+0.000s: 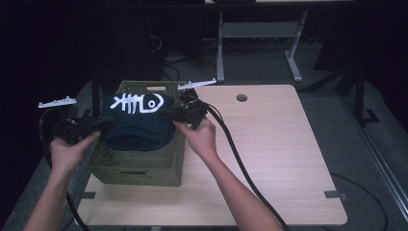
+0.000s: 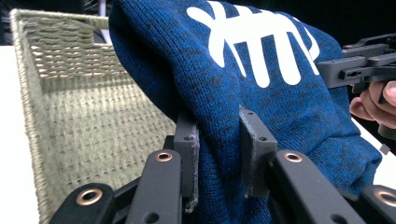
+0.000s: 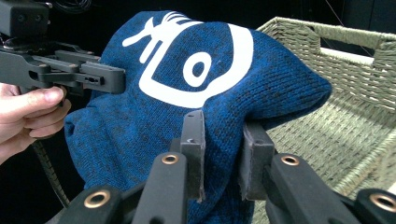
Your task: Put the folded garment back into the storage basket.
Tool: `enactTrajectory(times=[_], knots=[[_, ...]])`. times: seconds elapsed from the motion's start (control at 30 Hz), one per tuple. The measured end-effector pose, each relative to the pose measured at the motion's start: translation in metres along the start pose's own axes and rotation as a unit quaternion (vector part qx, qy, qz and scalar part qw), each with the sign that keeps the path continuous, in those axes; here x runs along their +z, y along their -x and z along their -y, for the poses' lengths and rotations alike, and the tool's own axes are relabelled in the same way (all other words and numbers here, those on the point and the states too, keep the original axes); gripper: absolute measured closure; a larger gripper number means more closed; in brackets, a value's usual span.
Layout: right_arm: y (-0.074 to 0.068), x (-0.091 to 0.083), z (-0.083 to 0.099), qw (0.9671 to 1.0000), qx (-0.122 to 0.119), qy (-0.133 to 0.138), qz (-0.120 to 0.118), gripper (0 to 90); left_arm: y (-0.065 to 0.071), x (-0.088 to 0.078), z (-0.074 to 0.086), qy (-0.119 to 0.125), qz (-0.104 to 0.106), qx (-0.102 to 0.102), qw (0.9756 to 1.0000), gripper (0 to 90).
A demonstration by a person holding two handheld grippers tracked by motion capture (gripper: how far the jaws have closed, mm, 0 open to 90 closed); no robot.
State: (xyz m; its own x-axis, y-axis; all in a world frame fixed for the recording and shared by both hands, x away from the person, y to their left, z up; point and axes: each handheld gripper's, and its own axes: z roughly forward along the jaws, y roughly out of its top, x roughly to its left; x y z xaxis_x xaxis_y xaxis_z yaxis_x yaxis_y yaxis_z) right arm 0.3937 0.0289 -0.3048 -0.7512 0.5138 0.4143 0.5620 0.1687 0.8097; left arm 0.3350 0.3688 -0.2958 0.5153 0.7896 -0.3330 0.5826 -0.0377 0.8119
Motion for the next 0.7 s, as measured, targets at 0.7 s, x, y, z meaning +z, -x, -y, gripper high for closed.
enactTrajectory(times=[0.7], knots=[[0.004, 0.028, 0.007, 0.9997, 0.009, -0.017, 0.012, 73.8, -0.020, 0.007, 0.011, -0.021, -0.024, -0.009, 0.9995, 69.2]])
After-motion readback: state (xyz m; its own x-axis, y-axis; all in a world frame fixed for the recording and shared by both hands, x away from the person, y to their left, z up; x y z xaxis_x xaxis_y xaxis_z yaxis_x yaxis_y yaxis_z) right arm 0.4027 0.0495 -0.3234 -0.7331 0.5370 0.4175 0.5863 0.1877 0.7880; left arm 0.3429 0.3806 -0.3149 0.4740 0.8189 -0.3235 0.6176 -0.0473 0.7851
